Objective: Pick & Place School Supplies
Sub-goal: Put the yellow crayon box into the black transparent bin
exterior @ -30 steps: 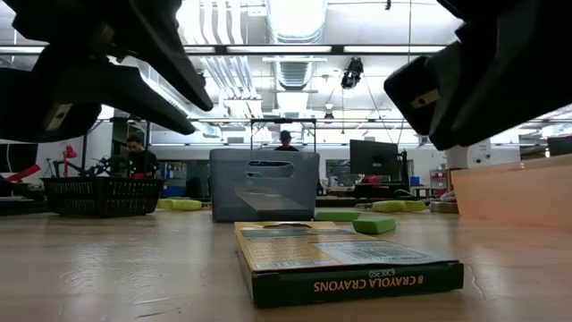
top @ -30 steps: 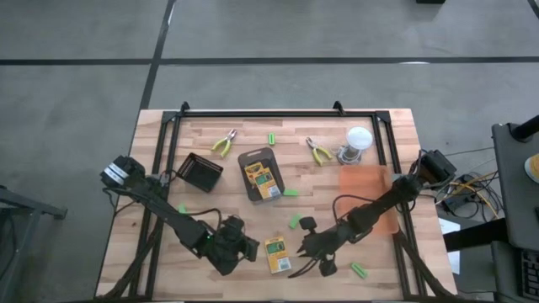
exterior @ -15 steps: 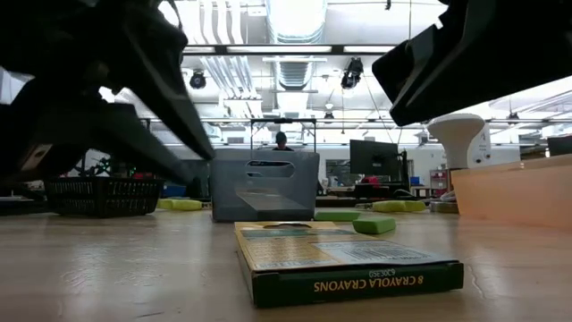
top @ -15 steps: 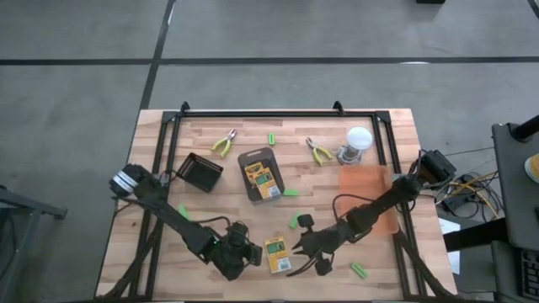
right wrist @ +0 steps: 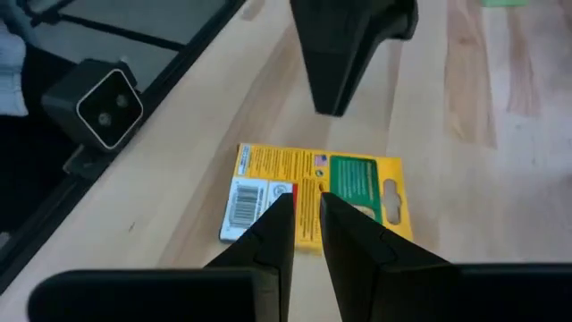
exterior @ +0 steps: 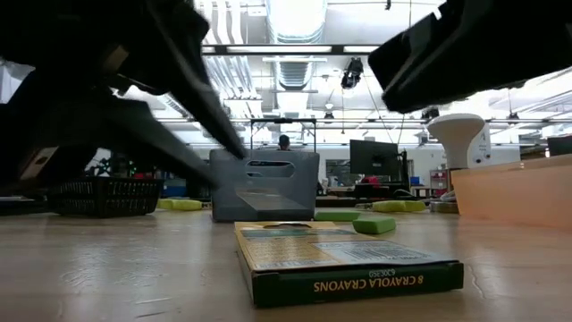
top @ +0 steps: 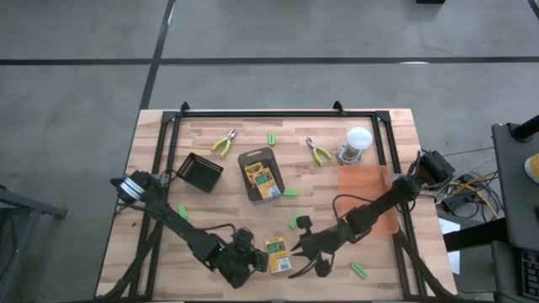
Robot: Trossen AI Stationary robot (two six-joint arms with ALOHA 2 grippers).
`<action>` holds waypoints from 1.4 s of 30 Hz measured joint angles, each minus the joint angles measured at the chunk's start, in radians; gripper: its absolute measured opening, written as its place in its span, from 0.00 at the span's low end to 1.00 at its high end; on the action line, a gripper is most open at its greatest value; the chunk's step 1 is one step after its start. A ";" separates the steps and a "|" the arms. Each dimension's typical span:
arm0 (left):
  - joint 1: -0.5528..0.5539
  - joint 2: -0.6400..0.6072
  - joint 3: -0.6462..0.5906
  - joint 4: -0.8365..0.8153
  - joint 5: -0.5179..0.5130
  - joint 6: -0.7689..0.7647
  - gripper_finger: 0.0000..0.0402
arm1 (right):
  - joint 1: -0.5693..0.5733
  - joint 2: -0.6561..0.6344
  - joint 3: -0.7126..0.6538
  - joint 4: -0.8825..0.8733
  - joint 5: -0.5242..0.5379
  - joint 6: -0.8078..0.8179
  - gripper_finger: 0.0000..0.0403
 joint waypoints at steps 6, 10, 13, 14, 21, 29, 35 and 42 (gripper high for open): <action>0.000 0.009 0.002 0.032 0.001 0.024 0.23 | -0.005 0.090 0.001 0.041 -0.002 -0.019 0.14; 0.000 0.005 -0.001 0.034 -0.001 0.024 0.23 | -0.017 0.115 0.010 0.049 -0.001 -0.005 0.14; 0.000 0.006 -0.002 0.032 -0.025 0.003 0.23 | -0.023 0.126 0.012 0.069 -0.001 -0.003 0.14; -0.002 0.006 -0.002 0.031 -0.042 -0.006 0.23 | -0.024 0.128 0.012 0.075 -0.001 -0.004 0.14; -0.018 0.006 -0.003 0.008 -0.084 -0.052 0.23 | -0.024 0.127 0.013 0.095 -0.002 -0.002 0.14; -0.025 0.006 -0.004 -0.041 -0.085 -0.119 0.23 | -0.024 0.127 0.013 0.108 -0.002 0.000 0.14; -0.025 0.006 -0.004 -0.065 -0.078 -0.129 0.23 | -0.024 0.127 0.013 0.110 -0.002 0.000 0.14; -0.021 0.007 -0.005 -0.051 -0.036 -0.172 0.23 | -0.024 0.130 0.013 0.117 -0.002 -0.007 0.14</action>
